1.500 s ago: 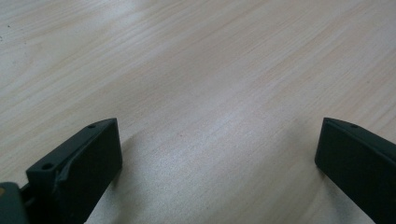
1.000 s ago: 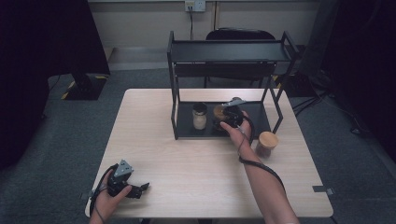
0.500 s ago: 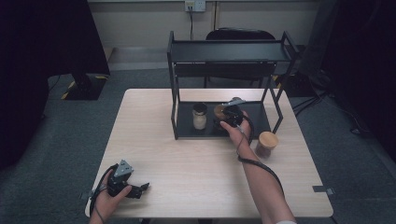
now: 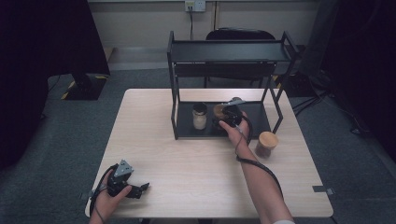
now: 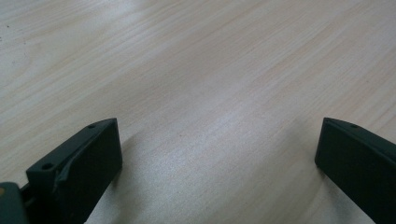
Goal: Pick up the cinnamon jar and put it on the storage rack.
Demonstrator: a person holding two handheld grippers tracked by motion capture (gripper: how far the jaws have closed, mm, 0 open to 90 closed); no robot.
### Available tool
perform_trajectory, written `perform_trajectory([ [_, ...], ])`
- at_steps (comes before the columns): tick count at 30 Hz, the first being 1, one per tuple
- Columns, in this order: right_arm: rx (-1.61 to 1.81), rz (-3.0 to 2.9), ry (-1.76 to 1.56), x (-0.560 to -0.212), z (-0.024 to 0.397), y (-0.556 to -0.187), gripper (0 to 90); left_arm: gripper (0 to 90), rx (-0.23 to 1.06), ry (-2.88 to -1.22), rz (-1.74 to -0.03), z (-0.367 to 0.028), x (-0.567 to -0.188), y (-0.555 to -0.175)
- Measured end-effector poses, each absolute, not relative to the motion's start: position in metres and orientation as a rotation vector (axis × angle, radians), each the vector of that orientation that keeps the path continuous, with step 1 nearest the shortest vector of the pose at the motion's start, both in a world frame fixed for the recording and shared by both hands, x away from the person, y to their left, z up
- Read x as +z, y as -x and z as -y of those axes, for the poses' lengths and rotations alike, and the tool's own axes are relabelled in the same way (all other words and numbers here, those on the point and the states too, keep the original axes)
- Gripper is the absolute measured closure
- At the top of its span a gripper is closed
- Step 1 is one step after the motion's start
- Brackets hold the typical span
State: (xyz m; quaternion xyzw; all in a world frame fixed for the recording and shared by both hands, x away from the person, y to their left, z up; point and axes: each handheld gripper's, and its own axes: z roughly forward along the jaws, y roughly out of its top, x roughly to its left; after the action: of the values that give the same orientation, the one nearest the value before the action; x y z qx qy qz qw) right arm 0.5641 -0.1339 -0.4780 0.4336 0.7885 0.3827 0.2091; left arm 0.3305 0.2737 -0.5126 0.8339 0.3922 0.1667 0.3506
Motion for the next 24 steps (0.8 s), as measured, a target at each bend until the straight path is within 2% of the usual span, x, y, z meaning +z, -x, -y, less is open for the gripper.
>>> perform_trajectory([
  [5,1.062,-2.188,-1.209,-0.4782,0.1334,-0.5637,23.9,0.1,0.432,-2.16,-1.015,-0.2738,-0.5125,-0.3305],
  [10,1.025,-2.191,-1.206,-0.4784,0.1303,-0.5622,10.8,0.1,0.432,-2.159,-1.016,-0.2737,-0.5126,-0.3305],
  [14,1.021,-2.194,-1.218,-0.4783,0.1298,-0.5606,5.9,0.1,0.431,-2.16,-1.016,-0.2737,-0.5126,-0.3305],
  [24,1.059,-2.194,-1.259,-0.4743,0.1335,-0.5551,1.3,0.1,0.431,-2.16,-1.016,-0.2738,-0.5125,-0.3305],
])
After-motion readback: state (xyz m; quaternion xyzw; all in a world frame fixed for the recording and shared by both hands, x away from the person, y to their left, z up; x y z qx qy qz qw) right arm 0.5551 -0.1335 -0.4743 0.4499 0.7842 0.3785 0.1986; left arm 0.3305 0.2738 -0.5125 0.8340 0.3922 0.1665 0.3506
